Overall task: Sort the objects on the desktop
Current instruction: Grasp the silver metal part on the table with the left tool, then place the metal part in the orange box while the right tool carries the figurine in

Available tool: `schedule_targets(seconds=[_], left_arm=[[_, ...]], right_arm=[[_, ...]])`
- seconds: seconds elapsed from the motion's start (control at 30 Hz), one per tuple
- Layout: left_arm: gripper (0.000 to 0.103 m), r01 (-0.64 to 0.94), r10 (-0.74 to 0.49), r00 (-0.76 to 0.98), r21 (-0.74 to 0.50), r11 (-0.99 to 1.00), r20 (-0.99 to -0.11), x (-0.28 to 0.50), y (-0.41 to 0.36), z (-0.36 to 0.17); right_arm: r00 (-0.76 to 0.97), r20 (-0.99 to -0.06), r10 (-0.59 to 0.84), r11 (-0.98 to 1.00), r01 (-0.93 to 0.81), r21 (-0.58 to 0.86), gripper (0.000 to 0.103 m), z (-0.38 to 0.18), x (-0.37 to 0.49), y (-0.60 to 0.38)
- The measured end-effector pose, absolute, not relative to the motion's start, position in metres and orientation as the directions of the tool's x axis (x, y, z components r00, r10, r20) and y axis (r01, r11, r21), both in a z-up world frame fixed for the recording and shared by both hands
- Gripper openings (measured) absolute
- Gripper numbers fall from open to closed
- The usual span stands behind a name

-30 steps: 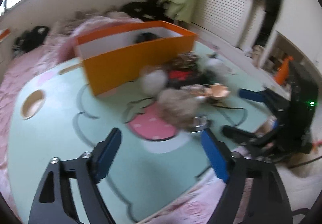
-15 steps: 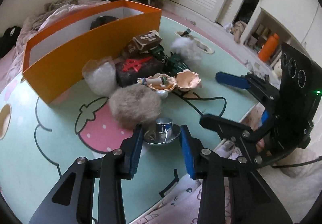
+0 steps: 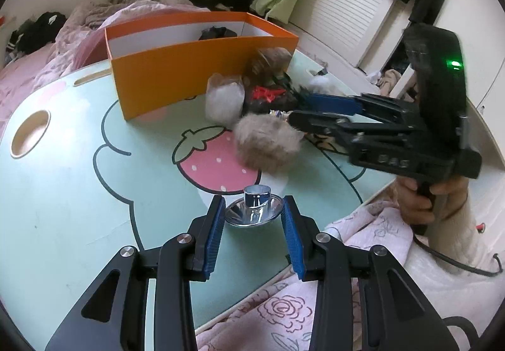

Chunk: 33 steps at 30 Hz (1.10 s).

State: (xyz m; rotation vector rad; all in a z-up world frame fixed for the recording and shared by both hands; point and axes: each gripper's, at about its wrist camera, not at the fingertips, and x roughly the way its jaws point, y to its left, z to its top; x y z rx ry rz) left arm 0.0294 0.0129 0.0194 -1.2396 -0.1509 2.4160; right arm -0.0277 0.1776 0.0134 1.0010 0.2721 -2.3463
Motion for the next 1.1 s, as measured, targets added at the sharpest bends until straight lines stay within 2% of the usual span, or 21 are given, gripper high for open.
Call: schedule_targets(seconds=[0.17, 0.2, 0.23, 0.43, 0.5, 0.57, 0.93, 1.1], left_arm=[[0.038, -0.319, 0.411, -0.516, -0.276, -0.906, -0.751, 0.028, 0.016, 0.02], [0.038, -0.318, 0.411, -0.517, -0.277, -0.907, -0.751, 0.028, 0.016, 0.02], [0.038, -0.319, 0.412, -0.516, -0.278, -0.906, -0.751, 0.028, 0.016, 0.02], [0.038, -0.315, 0.416, -0.522, -0.285, -0.905, -0.744, 0.028, 0.014, 0.019], [0.038, -0.311, 0.417, -0.526, -0.289, -0.905, -0.741, 0.028, 0.013, 0.02], [0.038, -0.307, 0.417, -0.531, -0.291, -0.906, -0.738, 0.029, 0.012, 0.021], [0.038, -0.284, 0.403, -0.57, -0.288, -0.915, -0.716, 0.027, 0.003, 0.032], [0.038, -0.279, 0.41, -0.602, -0.3, -0.912, -0.685, 0.017, -0.004, 0.053]], right_arm=[[-0.484, -0.777, -0.402, -0.77, 0.638, 0.001, 0.041, 0.0, -0.02, 0.168], [-0.51, -0.759, -0.406, -0.765, 0.644, -0.024, 0.039, 0.001, -0.014, 0.168], [-0.505, -0.753, -0.421, -0.759, 0.651, -0.012, 0.029, 0.002, -0.012, 0.17], [-0.53, -0.724, -0.441, -0.776, 0.63, 0.011, 0.028, 0.012, -0.004, 0.179], [-0.54, -0.705, -0.46, -0.784, 0.62, 0.037, 0.025, 0.015, -0.002, 0.187], [-0.549, -0.684, -0.481, -0.789, 0.611, 0.064, 0.019, 0.016, 0.0, 0.194], [-0.565, -0.592, -0.575, -0.781, 0.594, 0.191, 0.018, 0.034, 0.002, 0.216], [-0.59, -0.538, -0.602, -0.776, 0.592, 0.219, 0.018, 0.06, -0.006, 0.223]])
